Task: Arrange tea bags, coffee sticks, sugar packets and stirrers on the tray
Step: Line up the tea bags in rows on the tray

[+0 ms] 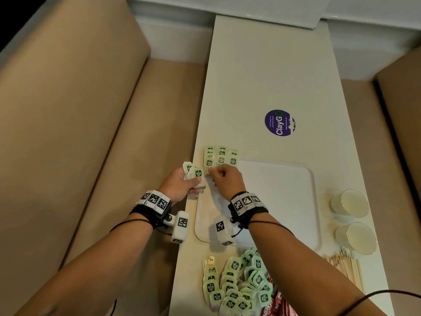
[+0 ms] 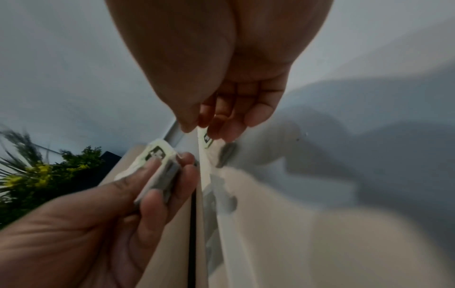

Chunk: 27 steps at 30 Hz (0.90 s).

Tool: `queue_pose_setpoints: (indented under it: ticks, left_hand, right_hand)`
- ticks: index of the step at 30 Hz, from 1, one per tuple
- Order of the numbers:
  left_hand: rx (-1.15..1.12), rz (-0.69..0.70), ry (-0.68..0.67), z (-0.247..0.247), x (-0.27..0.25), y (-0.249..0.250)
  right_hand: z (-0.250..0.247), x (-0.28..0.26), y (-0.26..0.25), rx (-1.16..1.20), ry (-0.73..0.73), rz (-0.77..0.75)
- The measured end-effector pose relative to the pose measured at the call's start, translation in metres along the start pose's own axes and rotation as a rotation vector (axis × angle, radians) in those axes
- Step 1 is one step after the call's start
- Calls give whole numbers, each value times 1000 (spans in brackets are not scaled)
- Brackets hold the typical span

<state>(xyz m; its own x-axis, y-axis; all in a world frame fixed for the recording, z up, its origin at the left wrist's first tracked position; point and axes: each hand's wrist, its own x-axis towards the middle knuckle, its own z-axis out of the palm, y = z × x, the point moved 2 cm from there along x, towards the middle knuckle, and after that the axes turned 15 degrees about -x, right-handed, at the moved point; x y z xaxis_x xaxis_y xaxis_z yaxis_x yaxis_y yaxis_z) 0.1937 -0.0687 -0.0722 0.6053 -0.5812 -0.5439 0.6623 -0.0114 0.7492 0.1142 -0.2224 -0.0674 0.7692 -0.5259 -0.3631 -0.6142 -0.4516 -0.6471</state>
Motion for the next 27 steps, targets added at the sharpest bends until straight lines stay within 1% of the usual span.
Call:
queue_pose_setpoints:
  ticks: [4,6,8,14,17,20,24,27]
  left_hand:
    - [7,23,-11,5,2,1]
    - [39,32,-19,8,3,3]
    - [81,45,3,9,3,4]
    - [164,30,25,11,5,6]
    - [198,11,31,12,8,7]
    - [220,27,101,14,9,9]
    - [430,125,177,10,17,8]
    - [567,164,169,13,21,10]
  right_hand:
    - [-5,-18,0,72,-149,-100]
    - [-5,-23,2,104,-190,-141]
    - [-6,-28,4,132,-203,-145]
    - [-6,-27,5,34,-198,-155]
    - [-6,-20,13,18,-132,-131]
    - [-8,-14,24,15,-57,-67]
    - [-17,-6,33,23,9,42]
    - [-21,-3,35,-27,-10,90]
